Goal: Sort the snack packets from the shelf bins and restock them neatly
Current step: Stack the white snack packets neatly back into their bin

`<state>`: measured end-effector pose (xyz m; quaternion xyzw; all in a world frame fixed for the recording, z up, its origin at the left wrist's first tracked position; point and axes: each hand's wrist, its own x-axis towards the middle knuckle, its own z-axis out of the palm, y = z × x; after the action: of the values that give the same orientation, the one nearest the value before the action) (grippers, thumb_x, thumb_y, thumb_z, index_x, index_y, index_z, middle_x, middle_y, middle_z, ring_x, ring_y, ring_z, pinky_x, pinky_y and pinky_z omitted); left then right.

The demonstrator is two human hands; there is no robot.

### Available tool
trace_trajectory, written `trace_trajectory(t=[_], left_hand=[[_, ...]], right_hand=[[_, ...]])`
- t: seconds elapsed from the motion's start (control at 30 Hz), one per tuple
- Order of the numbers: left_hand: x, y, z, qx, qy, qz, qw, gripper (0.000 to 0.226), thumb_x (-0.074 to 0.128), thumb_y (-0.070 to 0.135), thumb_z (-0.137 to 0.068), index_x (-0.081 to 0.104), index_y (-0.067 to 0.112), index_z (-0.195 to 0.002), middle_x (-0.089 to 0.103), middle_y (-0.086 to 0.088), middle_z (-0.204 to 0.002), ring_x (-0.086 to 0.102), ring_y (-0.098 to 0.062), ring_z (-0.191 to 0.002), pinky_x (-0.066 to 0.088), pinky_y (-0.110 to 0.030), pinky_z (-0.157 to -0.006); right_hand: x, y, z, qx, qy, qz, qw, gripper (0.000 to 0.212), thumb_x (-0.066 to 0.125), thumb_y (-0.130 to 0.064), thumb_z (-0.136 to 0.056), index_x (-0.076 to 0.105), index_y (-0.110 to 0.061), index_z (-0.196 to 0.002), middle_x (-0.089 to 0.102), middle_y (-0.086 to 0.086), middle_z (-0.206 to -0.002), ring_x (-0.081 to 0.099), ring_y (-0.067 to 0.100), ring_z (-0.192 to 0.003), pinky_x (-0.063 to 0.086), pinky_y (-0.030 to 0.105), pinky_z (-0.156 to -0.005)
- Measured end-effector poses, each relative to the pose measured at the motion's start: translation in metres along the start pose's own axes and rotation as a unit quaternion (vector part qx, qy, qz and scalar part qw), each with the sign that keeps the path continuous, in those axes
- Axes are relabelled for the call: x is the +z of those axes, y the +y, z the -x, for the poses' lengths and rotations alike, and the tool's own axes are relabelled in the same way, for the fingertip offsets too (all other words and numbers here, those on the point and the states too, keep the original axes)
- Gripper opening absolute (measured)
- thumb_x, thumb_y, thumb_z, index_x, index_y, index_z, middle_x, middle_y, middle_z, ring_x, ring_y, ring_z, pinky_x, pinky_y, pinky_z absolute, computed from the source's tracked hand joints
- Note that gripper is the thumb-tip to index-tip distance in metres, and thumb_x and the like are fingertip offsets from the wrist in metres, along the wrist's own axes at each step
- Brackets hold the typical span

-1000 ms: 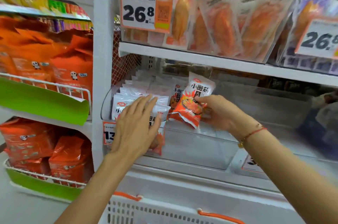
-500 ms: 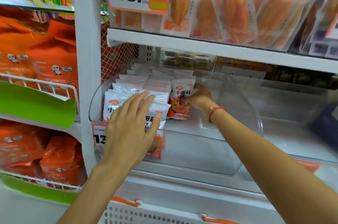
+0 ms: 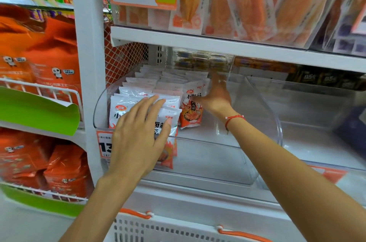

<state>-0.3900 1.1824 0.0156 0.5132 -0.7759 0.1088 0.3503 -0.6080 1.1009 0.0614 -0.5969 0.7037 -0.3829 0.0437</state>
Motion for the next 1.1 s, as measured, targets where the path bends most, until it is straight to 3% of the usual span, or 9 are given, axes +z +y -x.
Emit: trace_trajectory(t=[0.1, 0.27, 0.53, 0.73, 0.8, 0.93, 1.03, 1.1], left_hand=[[0.0, 0.0, 0.0, 0.0, -0.002, 0.001, 1.0, 0.061, 0.021, 0.054, -0.096, 0.044, 0.022, -0.143, 0.044, 0.004, -0.148, 0.038, -0.017, -0.137, 0.031, -0.036, -0.108], [0.0, 0.0, 0.0, -0.003, -0.007, 0.006, 1.0, 0.06, 0.021, 0.053, -0.097, 0.045, 0.023, -0.142, 0.043, 0.005, -0.148, 0.038, -0.016, -0.138, 0.033, -0.037, -0.108], [0.0, -0.001, 0.001, -0.003, -0.004, 0.02, 1.0, 0.06, 0.022, 0.054, -0.096, 0.044, 0.023, -0.143, 0.044, 0.004, -0.148, 0.039, -0.017, -0.137, 0.034, -0.038, -0.108], [-0.001, -0.001, 0.001, 0.007, 0.002, 0.026, 1.0, 0.061, 0.022, 0.053, -0.097, 0.046, 0.021, -0.142, 0.045, 0.002, -0.147, 0.042, -0.019, -0.136, 0.037, -0.039, -0.106], [-0.002, -0.002, 0.001, 0.01, 0.001, 0.04, 0.999, 0.061, 0.023, 0.053, -0.096, 0.042, 0.02, -0.144, 0.043, 0.001, -0.148, 0.041, -0.019, -0.136, 0.037, -0.039, -0.106], [-0.01, -0.001, 0.004, 0.02, 0.014, 0.08, 0.996, 0.061, 0.033, 0.052, -0.097, 0.034, 0.019, -0.148, 0.033, -0.001, -0.154, 0.033, -0.021, -0.139, 0.03, -0.04, -0.11], [-0.03, 0.01, 0.024, 0.084, 0.084, 0.081, 0.99, 0.046, 0.049, 0.038, -0.094, 0.052, 0.014, -0.133, 0.05, -0.004, -0.138, 0.045, -0.022, -0.126, 0.034, -0.035, -0.102], [-0.039, 0.019, 0.05, 0.102, 0.094, 0.09, 0.986, 0.027, 0.054, 0.031, -0.09, 0.064, 0.019, -0.112, 0.064, 0.002, -0.113, 0.057, -0.02, -0.103, 0.042, -0.033, -0.083]], right_hand=[[0.0, -0.001, 0.005, -0.075, -0.024, 0.094, 0.992, 0.058, 0.069, -0.033, -0.086, 0.042, -0.036, -0.137, 0.043, 0.011, -0.136, 0.049, 0.032, -0.12, 0.047, 0.038, -0.092], [-0.006, 0.002, 0.004, -0.059, 0.035, 0.072, 0.995, 0.045, 0.072, -0.027, -0.084, 0.053, -0.025, -0.125, 0.04, 0.009, -0.137, 0.056, 0.031, -0.108, 0.049, 0.035, -0.084], [0.006, -0.004, -0.003, -0.06, -0.024, 0.072, 0.995, 0.056, 0.075, -0.021, -0.082, 0.049, -0.025, -0.132, 0.038, 0.01, -0.141, 0.051, 0.029, -0.118, 0.045, 0.03, -0.088], [-0.019, -0.003, 0.008, -0.082, -0.074, 0.158, 0.981, 0.077, 0.069, -0.025, -0.084, 0.027, -0.03, -0.149, 0.028, 0.011, -0.151, 0.05, 0.034, -0.122, 0.05, 0.042, -0.092], [-0.037, -0.007, 0.024, -0.111, -0.055, 0.168, 0.978, 0.068, 0.068, -0.026, -0.085, 0.036, -0.027, -0.144, 0.041, 0.01, -0.144, 0.051, 0.033, -0.122, 0.049, 0.044, -0.093], [-0.079, -0.022, 0.089, -0.217, -0.079, 0.175, 0.957, 0.04, 0.066, -0.027, -0.087, 0.056, -0.03, -0.126, 0.065, -0.005, -0.108, 0.059, 0.014, -0.09, 0.051, 0.034, -0.076], [-0.097, -0.023, 0.15, -0.266, -0.141, 0.198, 0.933, 0.027, 0.062, -0.033, -0.09, 0.06, -0.04, -0.115, 0.064, -0.017, -0.098, 0.058, 0.006, -0.079, 0.052, 0.033, -0.069], [-0.097, -0.013, 0.183, -0.281, -0.197, 0.217, 0.914, 0.024, 0.058, -0.036, -0.092, 0.06, -0.041, -0.116, 0.062, -0.017, -0.106, 0.058, 0.006, -0.088, 0.052, 0.035, -0.07]])
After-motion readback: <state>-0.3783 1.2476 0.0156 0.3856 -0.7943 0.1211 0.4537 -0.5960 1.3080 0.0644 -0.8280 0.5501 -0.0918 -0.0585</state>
